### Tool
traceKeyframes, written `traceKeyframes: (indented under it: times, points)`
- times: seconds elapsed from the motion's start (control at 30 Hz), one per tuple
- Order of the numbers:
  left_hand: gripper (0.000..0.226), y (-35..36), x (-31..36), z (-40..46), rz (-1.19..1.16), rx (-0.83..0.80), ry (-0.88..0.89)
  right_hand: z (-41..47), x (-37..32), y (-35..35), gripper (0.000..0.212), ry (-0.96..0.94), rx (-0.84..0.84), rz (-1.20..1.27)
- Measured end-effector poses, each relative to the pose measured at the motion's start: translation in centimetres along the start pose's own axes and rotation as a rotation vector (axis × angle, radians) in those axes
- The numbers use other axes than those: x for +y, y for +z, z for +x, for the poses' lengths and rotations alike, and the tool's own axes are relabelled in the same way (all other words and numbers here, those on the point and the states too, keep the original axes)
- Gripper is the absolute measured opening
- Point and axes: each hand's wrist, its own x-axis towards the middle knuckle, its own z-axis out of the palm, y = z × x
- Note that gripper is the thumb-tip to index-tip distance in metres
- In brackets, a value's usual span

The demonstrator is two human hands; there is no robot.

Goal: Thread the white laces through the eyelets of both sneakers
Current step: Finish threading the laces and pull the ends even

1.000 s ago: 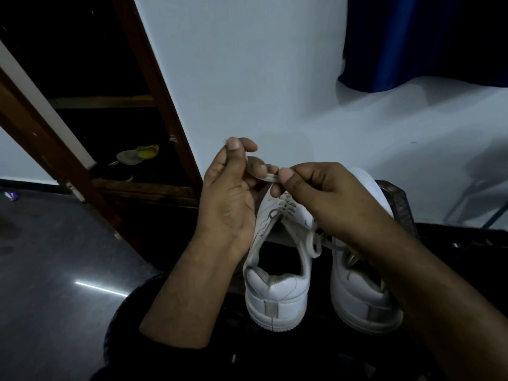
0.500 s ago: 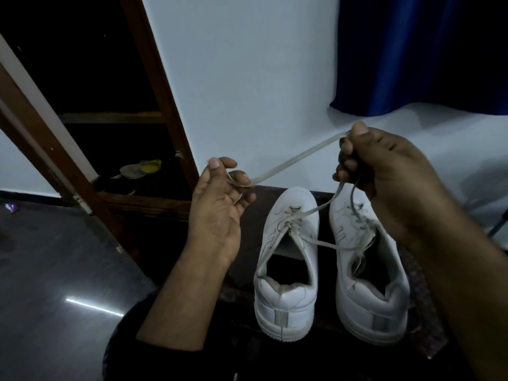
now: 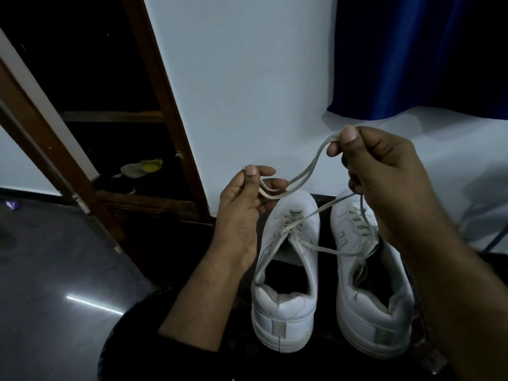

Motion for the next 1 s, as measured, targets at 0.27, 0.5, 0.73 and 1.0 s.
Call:
traceKeyframes:
  times: [0.27, 0.5, 0.73, 1.0]
  points:
    - [0.031, 0.3, -0.9, 1.2, 0.003, 0.018, 0.042, 1.0, 1.8, -0.9, 0.035, 0.054, 0.005, -0.2]
    - [0.035, 0.6, -1.2, 0.5, 0.082, -0.026, 0.08, 0.4, 3.6, 0.0, 0.04, 0.098, -0.247, -0.985]
    - [0.037, 2.0, -0.9, -0.5, -0.036, -0.147, 0.011, -0.5, 1.8, 2.7, 0.016, -0.116, -0.221, -0.588]
    - [0.046, 1.6, -0.8, -0.1, -0.16, -0.294, -0.078, -0.4, 2.6, 2.5, 0.021, -0.028, -0.221, -0.386]
